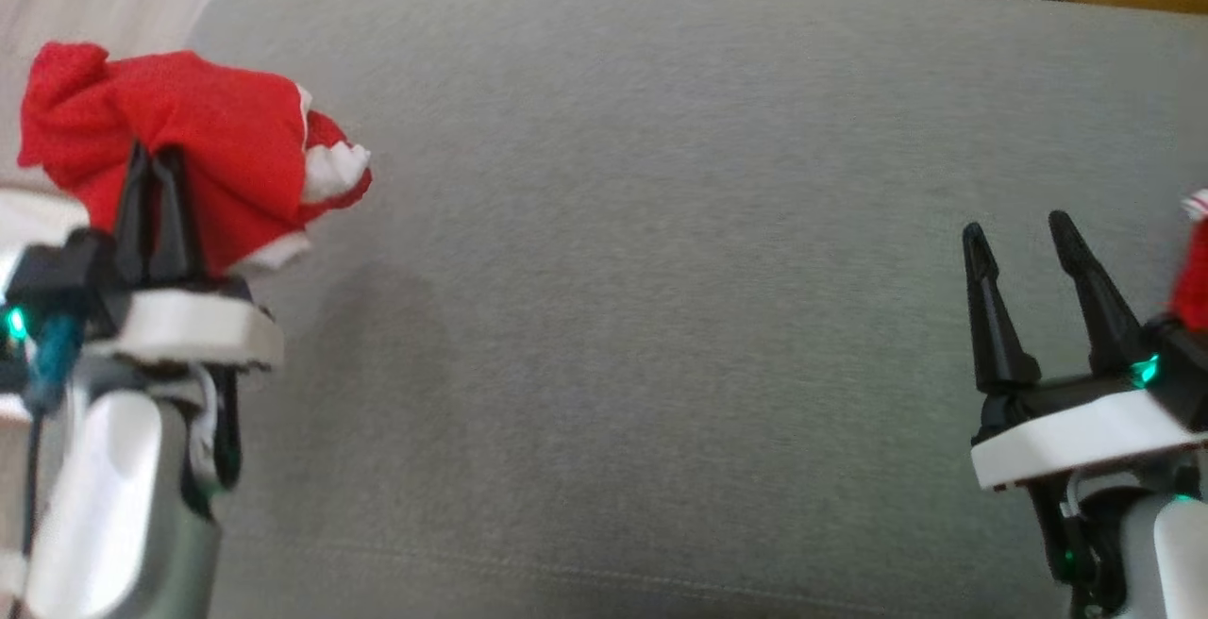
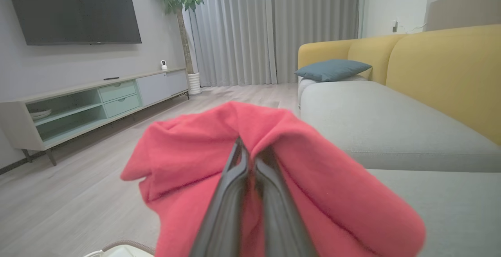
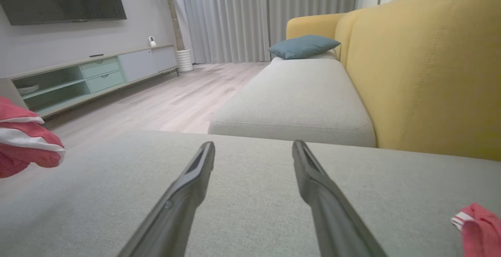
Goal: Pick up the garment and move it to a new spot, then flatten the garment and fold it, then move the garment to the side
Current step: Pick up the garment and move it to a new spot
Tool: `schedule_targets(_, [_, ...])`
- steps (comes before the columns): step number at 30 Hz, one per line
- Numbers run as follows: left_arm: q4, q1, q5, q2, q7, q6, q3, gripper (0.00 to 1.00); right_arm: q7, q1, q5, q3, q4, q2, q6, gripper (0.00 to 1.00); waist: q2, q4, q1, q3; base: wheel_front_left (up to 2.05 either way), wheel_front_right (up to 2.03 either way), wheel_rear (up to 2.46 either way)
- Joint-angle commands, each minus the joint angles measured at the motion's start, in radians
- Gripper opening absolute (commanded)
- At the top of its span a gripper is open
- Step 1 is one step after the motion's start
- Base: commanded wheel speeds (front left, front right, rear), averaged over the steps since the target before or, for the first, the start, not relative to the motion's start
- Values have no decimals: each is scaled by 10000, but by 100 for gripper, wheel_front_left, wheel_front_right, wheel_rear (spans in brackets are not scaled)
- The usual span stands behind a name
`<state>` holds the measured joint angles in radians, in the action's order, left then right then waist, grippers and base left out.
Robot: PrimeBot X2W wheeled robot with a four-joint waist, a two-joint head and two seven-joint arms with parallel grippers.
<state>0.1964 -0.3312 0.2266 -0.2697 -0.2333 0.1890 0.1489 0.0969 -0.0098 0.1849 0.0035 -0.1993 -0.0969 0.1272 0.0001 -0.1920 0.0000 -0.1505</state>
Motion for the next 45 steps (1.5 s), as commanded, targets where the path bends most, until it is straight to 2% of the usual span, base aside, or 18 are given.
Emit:
schedule_targets(1, [-793, -115, -112, -369, 126, 156, -307, 0, -73, -135, 31, 239, -341, 45, 35, 100, -1, 460, 0, 320, 0, 0, 0])
schedule_targets(5, [-2239, 702, -287, -182, 607, 324, 141, 0, -70, -33, 1, 326, -376, 125, 35, 100, -1, 1147, 0, 341, 0, 0, 0])
schedule_targets(8, [-2783, 931, -378, 76, 941, 210, 746, 0, -96, -68, 30, 367, -371, 163, 35, 100, -1, 1795, 0, 233, 0, 0, 0])
schedule_targets(9, [-2831, 897, -387, 274, 1056, 39, 1169, 0, -117, -120, 80, 414, -351, 189, 35, 100, -1, 2286, 0, 98, 0, 0, 0])
schedule_targets(15, [-1887, 267, -366, 1046, 1127, -657, 2463, 0, -260, -239, 271, 509, -125, 280, 35, 100, -1, 3772, 0, -362, 0, 0, 0])
schedule_targets(18, [-760, -226, -494, 1348, 1152, -979, 3040, 0, -386, -288, 428, 560, 91, 350, 35, 100, -1, 4600, 0, -650, 0, 0, 0])
schedule_targets(24, [908, -608, -516, 1457, 1271, -1247, 3390, 0, -656, -329, 601, 599, 376, 418, 35, 100, -1, 5156, 0, -913, 0, 0, 0])
schedule_targets(31, [1570, -542, -408, 1435, 1135, -1497, 3594, 0, -815, -324, 625, 536, 567, 446, 35, 100, -1, 4906, 0, -894, 0, 0, 0])
schedule_targets(32, [1607, -493, -398, 1442, 1091, -1491, 3619, 44, -820, -322, 624, 539, 598, 449, 35, 100, -1, 4802, 0, -850, 0, 0, 0])
schedule_targets(33, [1624, -444, -410, 1437, 1036, -1467, 3643, 100, -816, -320, 610, 539, 630, 450, 35, 100, -1, 4692, 0, -798, 0, 0, 0])
schedule_targets(39, [1205, 38, -243, 1424, 417, -1129, 3443, 100, -746, -240, 477, 393, 748, 450, 35, 100, -1, 3791, 0, -355, 0, 0, 0])
schedule_targets(45, [331, 711, -33, 1286, -129, -303, 2626, 100, -541, -80, 316, 302, 650, 348, 35, 100, -1, 2880, 0, 103, 0, 0, 0])
